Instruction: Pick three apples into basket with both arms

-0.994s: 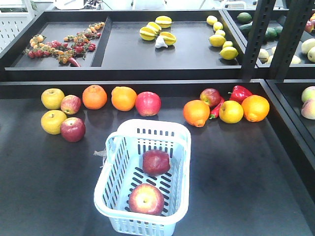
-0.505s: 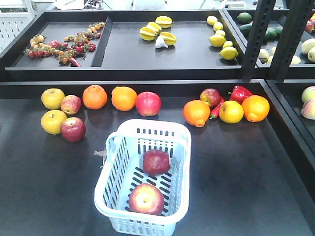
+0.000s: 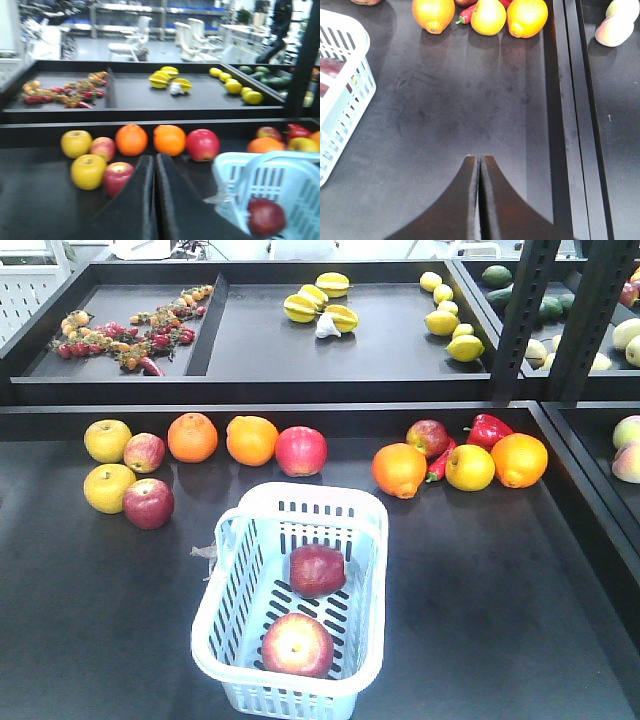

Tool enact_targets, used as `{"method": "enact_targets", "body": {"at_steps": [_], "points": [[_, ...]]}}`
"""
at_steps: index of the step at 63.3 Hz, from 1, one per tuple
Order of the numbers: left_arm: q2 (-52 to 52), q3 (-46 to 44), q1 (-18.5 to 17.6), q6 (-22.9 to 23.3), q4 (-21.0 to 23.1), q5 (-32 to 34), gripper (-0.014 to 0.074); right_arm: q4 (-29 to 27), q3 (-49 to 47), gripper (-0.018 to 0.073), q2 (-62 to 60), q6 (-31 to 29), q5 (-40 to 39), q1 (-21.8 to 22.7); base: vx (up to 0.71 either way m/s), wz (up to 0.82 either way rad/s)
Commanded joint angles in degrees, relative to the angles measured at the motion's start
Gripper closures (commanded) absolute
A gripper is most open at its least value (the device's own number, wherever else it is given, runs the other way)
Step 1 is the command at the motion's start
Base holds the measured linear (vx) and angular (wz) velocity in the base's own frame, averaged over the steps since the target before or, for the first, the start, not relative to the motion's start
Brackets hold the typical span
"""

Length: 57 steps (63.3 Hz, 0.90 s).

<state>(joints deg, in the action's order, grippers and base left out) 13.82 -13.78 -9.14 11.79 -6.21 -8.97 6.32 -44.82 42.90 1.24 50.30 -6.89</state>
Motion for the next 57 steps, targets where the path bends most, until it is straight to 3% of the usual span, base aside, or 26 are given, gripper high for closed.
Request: {"method": "enact_targets", "body": {"at_steps": [1,27,57], "points": [[-2.70,2.30,2.33,-5.60,4.62,7.45,0.0603,0.79,-1.46,0.0568,-0.21,-0.27,-2.92,0.48,0.00,0.00],[-15.53,14.78,8.52,-6.57,5.35,10.10,0.0603,0.79,-1.46,0.0568,-0.21,-0.27,-2.92,0.48,0.00,0.00],[-15.39,16.50,8.66,-5.17,5.35,12.94,0.0603,0.79,-1.46,0.0568,-0.21,-0.27,-2.71,0.48,0.00,0.00]]}}
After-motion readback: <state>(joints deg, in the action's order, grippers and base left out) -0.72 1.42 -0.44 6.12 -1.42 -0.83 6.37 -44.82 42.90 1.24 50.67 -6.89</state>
